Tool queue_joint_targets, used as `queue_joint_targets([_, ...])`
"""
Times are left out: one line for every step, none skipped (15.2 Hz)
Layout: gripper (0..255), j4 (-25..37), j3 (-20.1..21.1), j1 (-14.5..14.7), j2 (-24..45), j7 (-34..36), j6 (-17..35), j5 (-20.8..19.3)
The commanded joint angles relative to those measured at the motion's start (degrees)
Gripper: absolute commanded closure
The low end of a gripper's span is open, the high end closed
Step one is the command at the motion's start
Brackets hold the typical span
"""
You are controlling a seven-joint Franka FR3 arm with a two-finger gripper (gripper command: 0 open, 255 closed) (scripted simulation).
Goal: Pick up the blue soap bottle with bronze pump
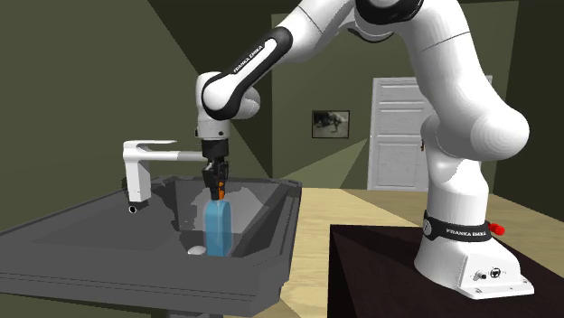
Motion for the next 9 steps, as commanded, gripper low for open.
queue_joint_targets([255,0.45,-0.10,0.01,-0.86,0.06,-1.29,-0.17])
queue_joint_targets([255,0.67,-0.14,0.04,-1.29,0.11,-1.94,-0.26])
queue_joint_targets([255,0.90,-0.18,0.07,-1.70,0.17,-2.58,-0.35])
queue_joint_targets([255,1.14,-0.21,0.10,-2.11,0.22,-3.23,-0.43])
queue_joint_targets([255,1.40,-0.25,0.12,-2.52,0.28,-3.88,-0.51])
queue_joint_targets([255,1.66,-0.28,0.15,-2.91,0.33,-4.53,-0.59])
queue_joint_targets([255,1.94,-0.32,0.17,-3.29,0.38,-5.19,-0.67])
queue_joint_targets([255,1.98,-0.33,0.18,-3.35,0.38,-5.29,-0.68])
queue_joint_targets([255,1.98,-0.33,0.18,-3.35,0.38,-5.29,-0.68])
